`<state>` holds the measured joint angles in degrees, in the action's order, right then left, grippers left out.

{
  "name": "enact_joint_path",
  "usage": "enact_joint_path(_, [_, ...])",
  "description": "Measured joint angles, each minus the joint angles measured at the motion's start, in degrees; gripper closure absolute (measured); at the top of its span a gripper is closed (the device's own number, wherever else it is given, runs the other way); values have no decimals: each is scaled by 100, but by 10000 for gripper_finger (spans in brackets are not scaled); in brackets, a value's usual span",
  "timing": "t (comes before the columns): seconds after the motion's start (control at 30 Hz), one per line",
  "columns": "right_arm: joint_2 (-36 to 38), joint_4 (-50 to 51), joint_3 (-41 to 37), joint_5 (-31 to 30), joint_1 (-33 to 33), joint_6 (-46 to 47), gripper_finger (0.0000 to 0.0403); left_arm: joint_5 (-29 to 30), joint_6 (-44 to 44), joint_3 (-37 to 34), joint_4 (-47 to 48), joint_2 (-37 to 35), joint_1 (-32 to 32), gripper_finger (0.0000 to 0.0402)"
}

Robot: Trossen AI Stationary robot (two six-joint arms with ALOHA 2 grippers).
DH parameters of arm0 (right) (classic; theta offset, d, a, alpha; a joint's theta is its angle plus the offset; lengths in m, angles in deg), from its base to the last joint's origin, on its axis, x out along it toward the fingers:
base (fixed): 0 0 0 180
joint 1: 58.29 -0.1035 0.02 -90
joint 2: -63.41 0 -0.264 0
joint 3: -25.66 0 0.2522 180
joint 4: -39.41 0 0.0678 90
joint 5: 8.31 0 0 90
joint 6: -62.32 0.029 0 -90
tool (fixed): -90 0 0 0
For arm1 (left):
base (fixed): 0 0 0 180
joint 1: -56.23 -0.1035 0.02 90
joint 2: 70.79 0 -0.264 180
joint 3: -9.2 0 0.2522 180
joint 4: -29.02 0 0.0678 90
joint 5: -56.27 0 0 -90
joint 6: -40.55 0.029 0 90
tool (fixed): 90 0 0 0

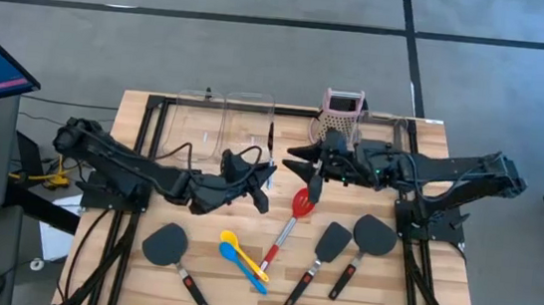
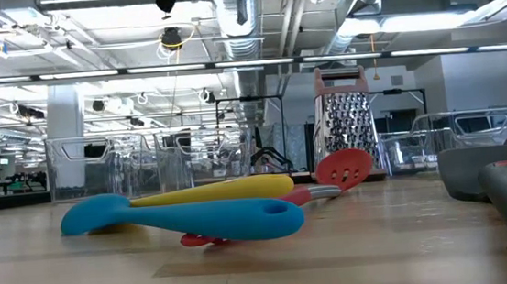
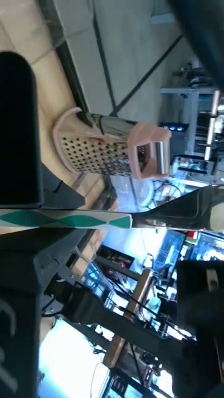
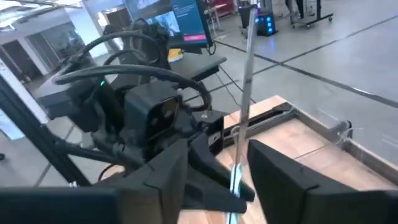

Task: Pick & Place Kitchen Items
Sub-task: Put the blue table knife into the right transparent bin

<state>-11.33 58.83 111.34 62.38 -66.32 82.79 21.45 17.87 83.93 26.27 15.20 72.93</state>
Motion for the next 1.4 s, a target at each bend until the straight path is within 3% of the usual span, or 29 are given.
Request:
enact_joint_path(0.2, [-68, -148, 0, 2, 72, -7, 195, -11, 149, 7, -482, 210, -111, 399])
enact_joint_path(0.4, [-70, -113, 0, 0, 83, -89, 191, -420, 471, 484, -534, 459, -256, 399])
enact_joint_path(0.63, [37, 201, -8, -36, 83, -285, 211, -814, 1012, 1109, -516, 930, -395, 399])
enact_joint_path(1.07, [282, 159, 2, -37, 189, -309, 283, -890, 991, 1117, -500, 945, -395, 399])
enact_joint_path(1.4, [233, 163, 0, -16, 372, -307, 312, -1115, 825, 1112, -503, 1030, -395, 399])
